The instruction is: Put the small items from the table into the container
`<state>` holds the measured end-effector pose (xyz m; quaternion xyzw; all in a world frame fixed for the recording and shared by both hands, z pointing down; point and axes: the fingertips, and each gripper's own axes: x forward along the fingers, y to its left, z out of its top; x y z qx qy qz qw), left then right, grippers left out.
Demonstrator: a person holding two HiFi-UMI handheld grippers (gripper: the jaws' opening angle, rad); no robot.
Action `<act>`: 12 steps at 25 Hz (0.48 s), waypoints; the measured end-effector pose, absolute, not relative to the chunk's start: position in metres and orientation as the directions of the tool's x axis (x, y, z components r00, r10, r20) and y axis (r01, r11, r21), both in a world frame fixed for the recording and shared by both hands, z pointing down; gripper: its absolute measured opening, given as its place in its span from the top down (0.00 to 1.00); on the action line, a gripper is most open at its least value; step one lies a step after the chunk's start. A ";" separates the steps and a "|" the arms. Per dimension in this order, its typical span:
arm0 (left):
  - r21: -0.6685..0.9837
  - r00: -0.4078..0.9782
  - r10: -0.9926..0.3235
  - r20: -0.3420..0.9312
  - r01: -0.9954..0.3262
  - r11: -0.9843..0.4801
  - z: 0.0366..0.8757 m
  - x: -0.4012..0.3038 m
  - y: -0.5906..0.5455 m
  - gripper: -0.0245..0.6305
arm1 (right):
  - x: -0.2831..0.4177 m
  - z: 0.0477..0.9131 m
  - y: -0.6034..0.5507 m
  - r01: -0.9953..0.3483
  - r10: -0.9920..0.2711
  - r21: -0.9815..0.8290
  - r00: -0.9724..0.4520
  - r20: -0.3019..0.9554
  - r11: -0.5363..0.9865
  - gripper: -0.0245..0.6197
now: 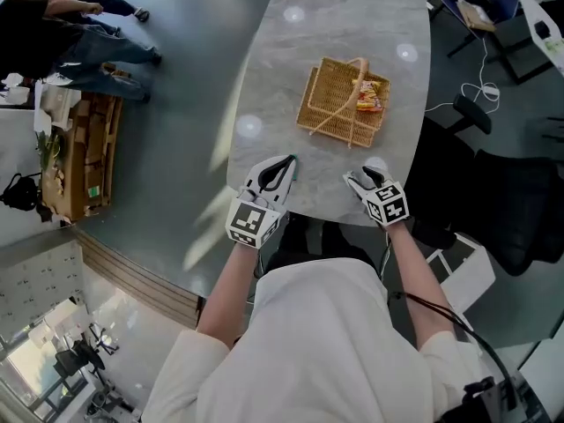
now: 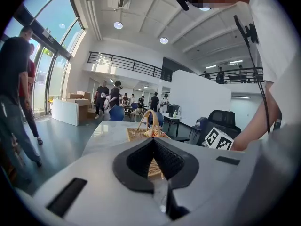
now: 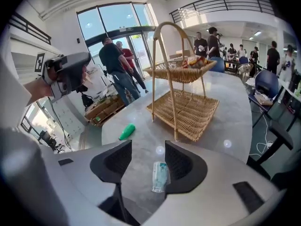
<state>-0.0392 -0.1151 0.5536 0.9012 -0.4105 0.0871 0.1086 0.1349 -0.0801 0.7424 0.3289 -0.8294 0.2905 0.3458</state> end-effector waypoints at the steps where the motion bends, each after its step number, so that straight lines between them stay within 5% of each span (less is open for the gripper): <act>1: 0.130 0.646 -0.719 0.254 -0.760 -0.637 0.559 -0.040 -0.113 0.95 | 0.134 0.751 -0.075 -0.748 -0.332 -0.262 -0.541 0.773 0.610 0.61; 12: 0.172 0.649 -0.696 0.308 -0.757 -0.630 0.592 -0.044 -0.090 0.95 | 0.145 0.845 -0.046 -0.790 -0.261 -0.255 -0.458 0.849 0.557 0.61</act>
